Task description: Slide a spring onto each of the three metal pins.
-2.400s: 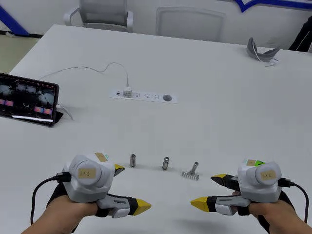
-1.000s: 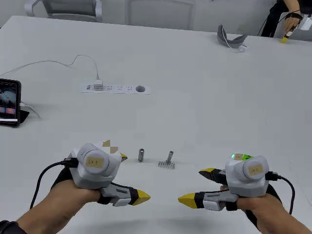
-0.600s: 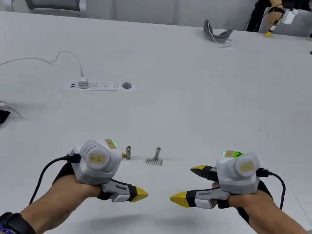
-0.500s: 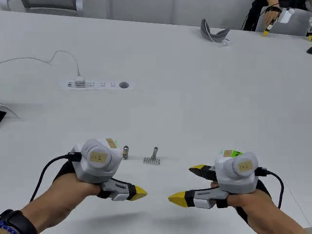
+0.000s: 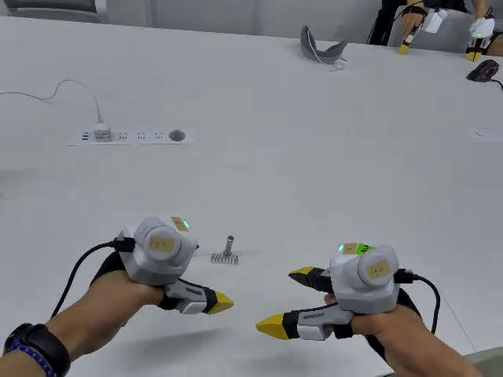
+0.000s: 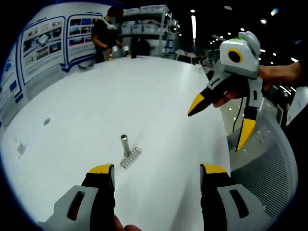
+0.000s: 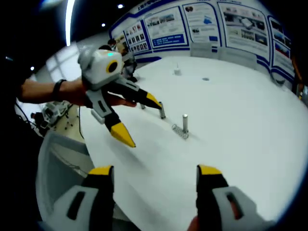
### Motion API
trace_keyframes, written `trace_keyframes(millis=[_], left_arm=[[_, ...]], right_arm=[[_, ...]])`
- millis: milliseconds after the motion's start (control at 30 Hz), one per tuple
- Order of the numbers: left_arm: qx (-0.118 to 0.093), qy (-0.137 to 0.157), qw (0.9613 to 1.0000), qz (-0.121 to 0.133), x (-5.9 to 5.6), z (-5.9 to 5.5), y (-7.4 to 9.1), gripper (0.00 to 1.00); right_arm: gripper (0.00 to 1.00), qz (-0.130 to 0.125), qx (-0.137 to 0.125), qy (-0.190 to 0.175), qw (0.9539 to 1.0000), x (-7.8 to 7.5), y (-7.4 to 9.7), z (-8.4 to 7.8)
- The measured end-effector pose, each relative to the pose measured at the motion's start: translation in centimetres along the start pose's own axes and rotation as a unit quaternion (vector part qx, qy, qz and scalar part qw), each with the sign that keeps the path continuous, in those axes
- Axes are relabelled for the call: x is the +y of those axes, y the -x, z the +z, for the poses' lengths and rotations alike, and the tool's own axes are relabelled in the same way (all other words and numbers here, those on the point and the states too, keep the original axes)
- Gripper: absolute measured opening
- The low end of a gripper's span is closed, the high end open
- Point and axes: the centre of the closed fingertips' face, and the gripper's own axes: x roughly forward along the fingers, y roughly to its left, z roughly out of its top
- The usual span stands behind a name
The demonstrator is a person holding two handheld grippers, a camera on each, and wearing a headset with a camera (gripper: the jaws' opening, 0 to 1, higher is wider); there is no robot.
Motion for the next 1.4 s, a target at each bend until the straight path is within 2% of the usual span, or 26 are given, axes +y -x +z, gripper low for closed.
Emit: trace_keyframes(millis=[200,600,733,967,1267,1333,1367,1400], left_arm=[[0.0,0.018,0.9998,-0.003,0.2,0.2,-1.6,0.73],[0.012,0.044,0.999,-0.003,0.7,-0.4,-4.7,0.7],[0.014,0.058,0.9982,-0.004,1.0,-0.6,-5.6,0.69],[0.02,0.067,0.9976,-0.002,1.4,-0.9,-6.5,0.66],[0.033,0.059,0.9976,0.016,1.9,-1.9,-6.5,0.52],[0.045,0.063,0.9967,0.025,2.1,-2.6,-6.3,0.47],[0.037,0.054,0.9974,0.029,2.3,-2.3,-6.4,0.43],[0.044,0.053,0.9973,0.027,2.3,-2.6,-6.4,0.4]], right_arm=[[0.71,0.001,0.005,0.0,1.0,0.1,0.4,-0.6],[0.71,0.0,0.006,-0.007,1.0,0.0,1.1,-1.3],[0.71,-0.003,0.004,-0.012,0.9999,-0.2,1.4,-1.5],[0.71,-0.004,0.006,-0.018,0.9998,-0.1,1.5,-2.2],[0.7,-0.008,0.004,-0.023,0.9997,-0.4,1.8,-2.4],[0.7,-0.008,0.004,-0.023,0.9997,-0.4,1.7,-2.4],[0.7,-0.007,0.004,-0.023,0.9997,-0.4,1.7,-2.4],[0.7,-0.007,0.004,-0.024,0.9997,-0.4,1.7,-2.4]])
